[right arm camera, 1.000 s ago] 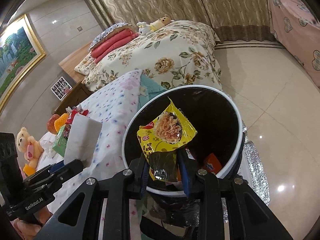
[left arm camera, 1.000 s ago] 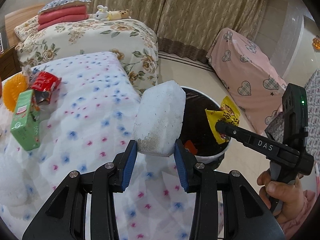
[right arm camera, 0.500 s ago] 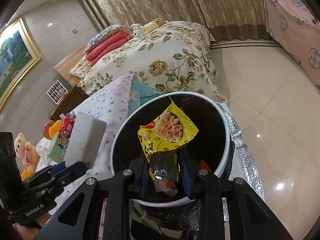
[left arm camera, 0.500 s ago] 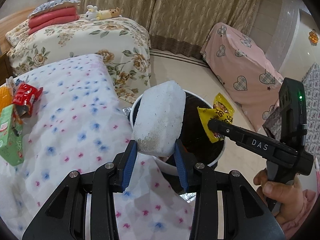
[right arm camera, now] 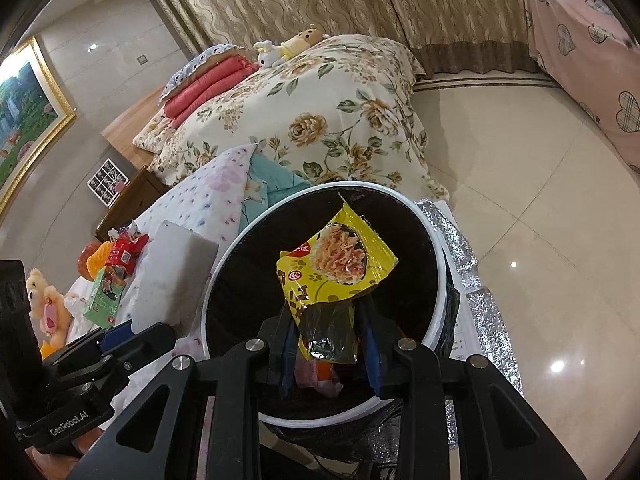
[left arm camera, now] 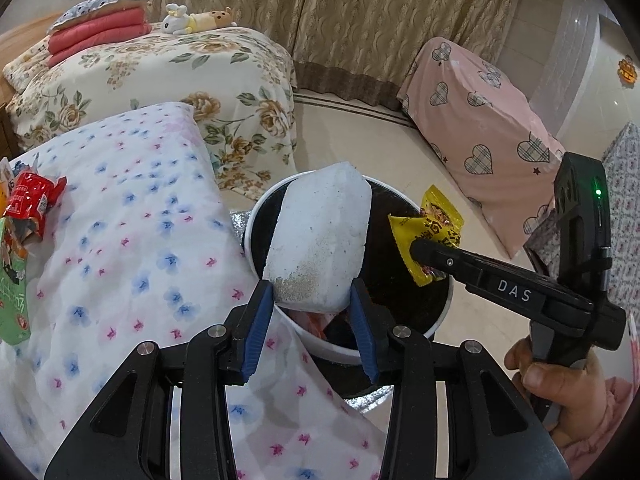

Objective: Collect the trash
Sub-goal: 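Open both tools to drop the items into the bin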

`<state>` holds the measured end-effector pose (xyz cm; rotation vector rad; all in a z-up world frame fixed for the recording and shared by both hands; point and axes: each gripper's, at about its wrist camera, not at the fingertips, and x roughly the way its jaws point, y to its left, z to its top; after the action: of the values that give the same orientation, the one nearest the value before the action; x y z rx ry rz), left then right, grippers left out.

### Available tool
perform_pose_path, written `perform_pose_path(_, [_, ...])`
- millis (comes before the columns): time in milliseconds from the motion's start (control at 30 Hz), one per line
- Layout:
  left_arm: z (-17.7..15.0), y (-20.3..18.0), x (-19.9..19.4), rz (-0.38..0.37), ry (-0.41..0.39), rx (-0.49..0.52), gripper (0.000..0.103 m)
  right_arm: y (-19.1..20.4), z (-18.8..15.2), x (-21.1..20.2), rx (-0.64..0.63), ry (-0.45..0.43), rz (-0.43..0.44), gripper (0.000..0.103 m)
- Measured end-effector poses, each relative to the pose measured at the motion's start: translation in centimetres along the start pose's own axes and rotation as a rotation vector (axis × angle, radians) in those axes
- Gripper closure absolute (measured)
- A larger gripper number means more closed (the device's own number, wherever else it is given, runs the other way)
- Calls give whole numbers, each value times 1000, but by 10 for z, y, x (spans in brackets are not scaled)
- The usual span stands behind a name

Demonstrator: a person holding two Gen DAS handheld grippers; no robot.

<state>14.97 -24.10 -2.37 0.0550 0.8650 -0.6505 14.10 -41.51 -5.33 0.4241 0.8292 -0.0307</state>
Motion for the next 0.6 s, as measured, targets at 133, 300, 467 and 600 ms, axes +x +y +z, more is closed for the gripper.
perform_pose_path(133, [2, -1, 1, 6, -4, 3, 57, -2, 2, 1, 4, -3, 1, 72])
perform_pose_path(300, [0, 5, -4, 16, -19, -20, 40, -4, 2, 1, 26, -5, -2, 37])
perform_pose_path(467, [-11, 16, -16, 37, -30, -35, 36, 0, -1, -1, 32, -11, 2, 27])
perform_pose_path(600, [-23, 29, -26, 51, -33, -67, 35, 7, -3, -2, 31, -9, 12, 24])
